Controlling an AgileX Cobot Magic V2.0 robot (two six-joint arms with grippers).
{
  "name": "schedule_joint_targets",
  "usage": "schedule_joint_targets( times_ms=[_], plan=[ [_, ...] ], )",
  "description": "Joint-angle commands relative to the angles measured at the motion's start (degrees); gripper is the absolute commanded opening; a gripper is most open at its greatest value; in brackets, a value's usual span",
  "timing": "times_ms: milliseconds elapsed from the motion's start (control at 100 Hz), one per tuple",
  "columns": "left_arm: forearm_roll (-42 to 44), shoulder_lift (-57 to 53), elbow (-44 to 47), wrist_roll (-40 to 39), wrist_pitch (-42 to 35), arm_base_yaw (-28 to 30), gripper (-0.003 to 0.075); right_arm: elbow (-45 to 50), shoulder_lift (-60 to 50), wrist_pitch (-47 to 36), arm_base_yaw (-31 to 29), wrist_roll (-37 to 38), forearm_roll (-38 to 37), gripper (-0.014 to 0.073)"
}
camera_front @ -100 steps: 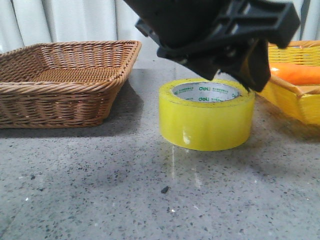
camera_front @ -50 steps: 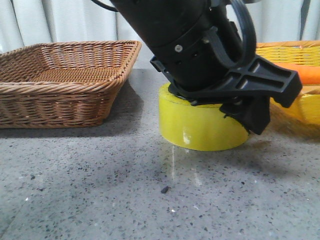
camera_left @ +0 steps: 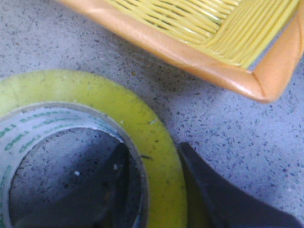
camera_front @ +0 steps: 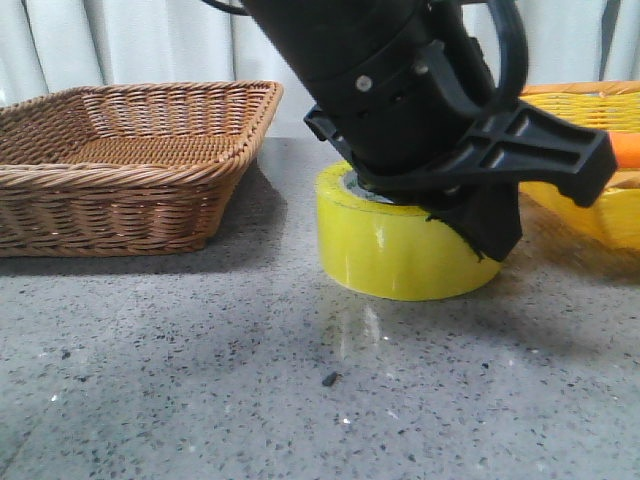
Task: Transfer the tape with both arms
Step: 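Lower the left gripper onto the tape roll and grasp its rim, then lift the tape with the left gripper and lower it into the brown basket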
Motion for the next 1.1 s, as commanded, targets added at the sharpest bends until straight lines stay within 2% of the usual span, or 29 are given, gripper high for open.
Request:
schedule_joint_targets(
  times_ms=[0,190,360,730,900,1090],
  plan=[
    [1.90,-2.81,-4.90,-0.03,-0.25,-0.07,0.0050,-1.33,-0.05,-3.62,-0.33,-0.34,-0.30,-0.0074],
    [8.97,-4.48,-13.57,-0.03,9.74,0.29,0.0050,-1.33,-0.05,-3.62,-0.33,-0.34,-0.30,-0.0074],
    [11.95,-7.68,-17.21,-0.03,12.89,2.95,0.0050,-1.33,-0.05,-3.62,-0.33,-0.34,-0.30,-0.0074],
    [11.46,-14.42,-15.53,-0.03,19.26,18.05,0.0050,-1.33,-0.05,-3.55,-0.33,-0.34,-0.30,-0.0074],
    [7.75,-14.42,-8.87,-0.03,16.04,23.31,0.0050,-1.33,-0.05,-3.55,-0.33,-0.34,-0.30,-0.0074],
    [6.22,-14.42,-1.47,-0.03,10.25,24.23,0.0050,-1.33,-0.05,-3.55,-0.33,-0.34,-0.27,-0.0074]
  ],
)
